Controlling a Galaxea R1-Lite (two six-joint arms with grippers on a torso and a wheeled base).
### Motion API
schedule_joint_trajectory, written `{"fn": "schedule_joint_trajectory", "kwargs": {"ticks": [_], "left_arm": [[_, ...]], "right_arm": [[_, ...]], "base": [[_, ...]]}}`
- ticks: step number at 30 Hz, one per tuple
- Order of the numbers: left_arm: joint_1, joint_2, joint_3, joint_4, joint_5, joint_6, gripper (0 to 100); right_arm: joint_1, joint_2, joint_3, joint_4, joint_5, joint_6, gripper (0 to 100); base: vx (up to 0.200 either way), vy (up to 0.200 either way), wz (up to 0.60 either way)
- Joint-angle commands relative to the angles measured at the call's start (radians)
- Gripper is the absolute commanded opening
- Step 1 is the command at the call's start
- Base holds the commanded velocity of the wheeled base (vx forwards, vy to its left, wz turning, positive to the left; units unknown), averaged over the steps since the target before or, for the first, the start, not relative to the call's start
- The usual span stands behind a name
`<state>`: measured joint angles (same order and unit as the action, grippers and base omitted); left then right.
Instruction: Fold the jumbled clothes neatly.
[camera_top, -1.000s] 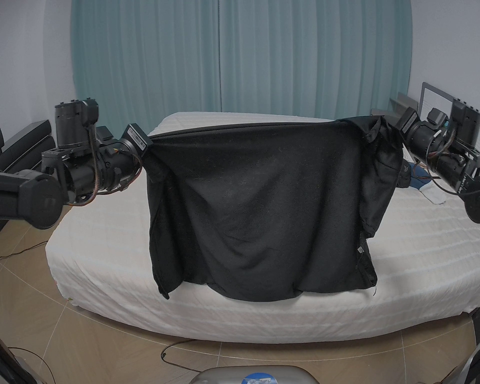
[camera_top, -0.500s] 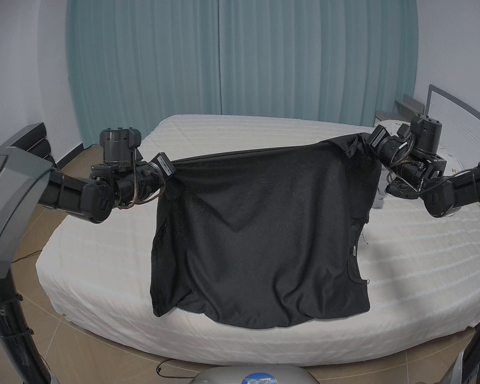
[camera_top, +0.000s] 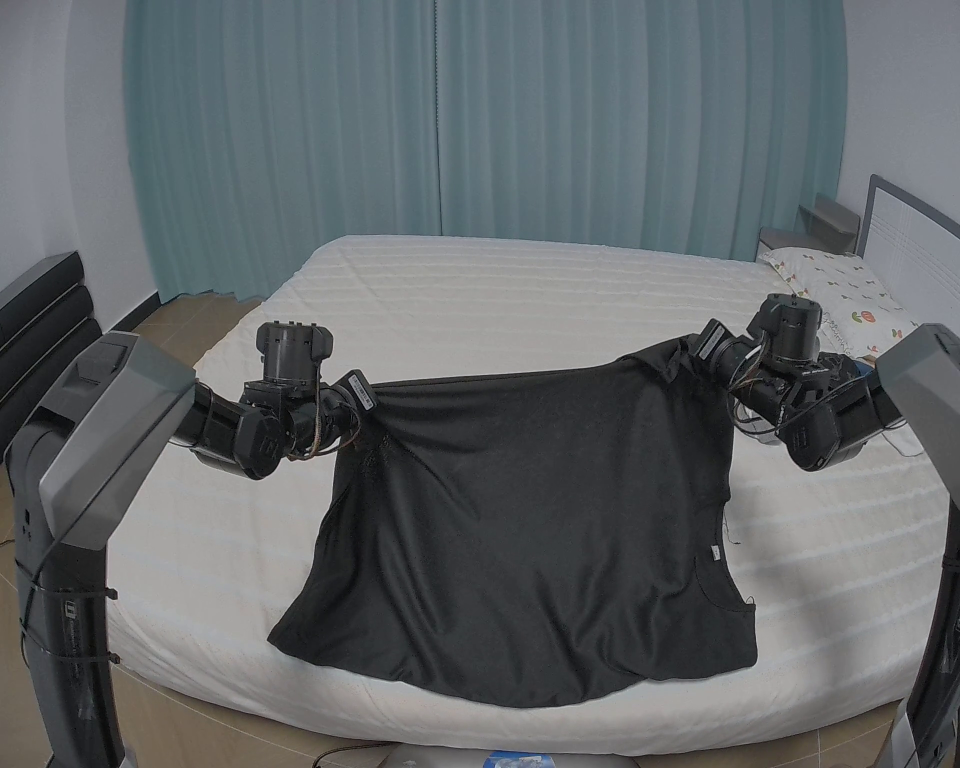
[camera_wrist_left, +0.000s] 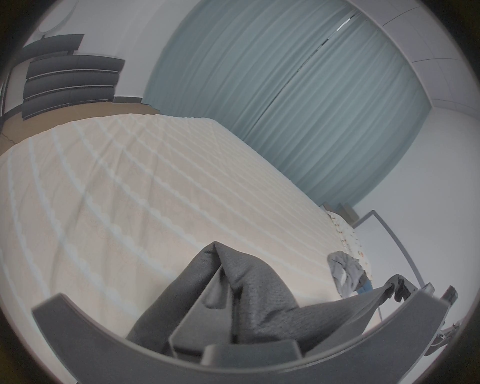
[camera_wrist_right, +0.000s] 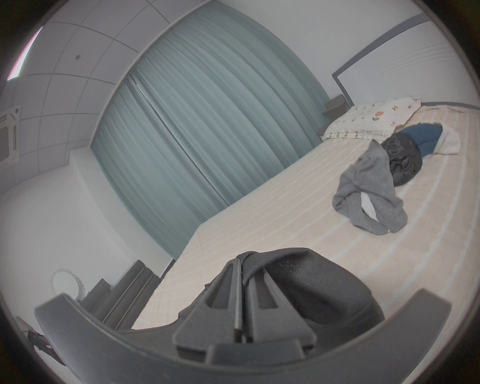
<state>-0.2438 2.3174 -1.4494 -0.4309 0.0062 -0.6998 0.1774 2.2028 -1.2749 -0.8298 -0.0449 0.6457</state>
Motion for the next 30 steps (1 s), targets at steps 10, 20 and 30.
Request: {"fn": "schedule_joint_trajectory", "kwargs": {"ticks": [10, 20, 30], "left_arm": [[-0.012, 0.169, -0.054, 0.000, 0.037, -0.007, 0], [0.015, 0.207, -0.063, 0.007, 0.048, -0.006, 100], [0.049, 0.111, -0.011, 0.103, 0.003, -0.092, 100]], "right_arm": [[-0.007, 0.238, -0.034, -0.035, -0.018, -0.003, 0], [-0.096, 0.285, -0.017, -0.046, -0.003, 0.006, 100], [-0.162, 0.262, 0.015, -0.031, 0.057, 0.146, 100]], "base": [[0.000, 0.000, 0.00], [0.000, 0.000, 0.00], [0.000, 0.000, 0.00]]}}
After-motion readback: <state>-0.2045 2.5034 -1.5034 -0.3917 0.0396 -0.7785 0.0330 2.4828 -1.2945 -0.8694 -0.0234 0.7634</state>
